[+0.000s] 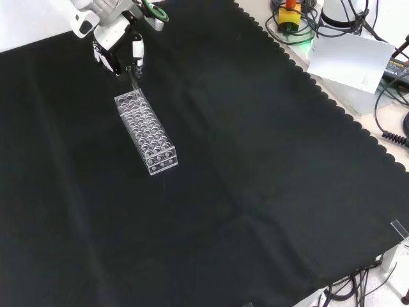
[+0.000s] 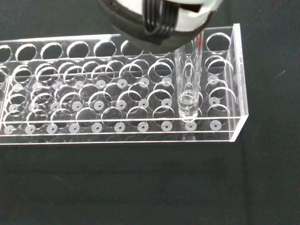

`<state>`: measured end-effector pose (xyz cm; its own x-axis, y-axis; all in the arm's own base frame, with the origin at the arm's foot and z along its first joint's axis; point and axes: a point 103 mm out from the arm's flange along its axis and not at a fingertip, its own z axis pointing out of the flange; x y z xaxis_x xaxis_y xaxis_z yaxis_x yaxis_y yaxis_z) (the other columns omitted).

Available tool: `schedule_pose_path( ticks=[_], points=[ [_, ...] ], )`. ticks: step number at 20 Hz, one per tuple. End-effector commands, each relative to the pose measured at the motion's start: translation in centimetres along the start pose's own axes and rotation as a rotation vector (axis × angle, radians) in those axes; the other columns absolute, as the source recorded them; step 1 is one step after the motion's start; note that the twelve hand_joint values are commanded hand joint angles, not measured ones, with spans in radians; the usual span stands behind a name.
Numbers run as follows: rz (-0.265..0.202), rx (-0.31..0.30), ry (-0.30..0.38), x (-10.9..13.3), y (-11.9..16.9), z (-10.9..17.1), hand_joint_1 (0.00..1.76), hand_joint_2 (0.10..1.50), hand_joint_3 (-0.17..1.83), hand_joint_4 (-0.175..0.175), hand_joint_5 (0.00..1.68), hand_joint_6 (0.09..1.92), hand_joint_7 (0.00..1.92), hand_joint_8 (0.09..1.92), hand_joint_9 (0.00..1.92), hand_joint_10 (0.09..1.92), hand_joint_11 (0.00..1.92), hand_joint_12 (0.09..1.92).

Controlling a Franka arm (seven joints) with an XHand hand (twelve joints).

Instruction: Put the test tube back in the rack.

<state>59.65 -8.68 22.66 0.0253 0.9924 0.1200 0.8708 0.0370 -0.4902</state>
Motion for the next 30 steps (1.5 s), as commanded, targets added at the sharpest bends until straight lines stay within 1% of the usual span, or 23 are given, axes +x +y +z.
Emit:
schedule_pose_path(
  ticks=[1,12,23,28,30],
  points=[
    [-0.007,0.005,0.006,0.1,-0.1,0.4,1.42,0.97,0.0,-0.175,1.32,0.18,1.35,0.77,1.36,0.19,0.8,1.18],
    [-0.011,0.035,0.026,0.1,-0.1,2.5,1.42,0.97,0.0,-0.175,1.32,0.18,1.35,0.77,1.36,0.19,0.8,1.18],
    [-0.032,0.072,0.051,1.3,0.4,5.2,1.42,0.97,0.0,-0.175,1.32,0.18,1.35,0.77,1.36,0.19,0.8,1.18],
    [-0.037,0.081,0.056,1.5,0.3,5.9,1.42,0.97,0.0,-0.175,1.33,0.18,1.35,0.77,1.36,0.19,0.8,1.18],
    [-0.032,0.081,0.052,1.6,0.3,5.9,1.42,0.97,0.0,-0.175,1.33,0.18,1.35,0.77,1.36,0.19,0.8,1.18]
  ],
)
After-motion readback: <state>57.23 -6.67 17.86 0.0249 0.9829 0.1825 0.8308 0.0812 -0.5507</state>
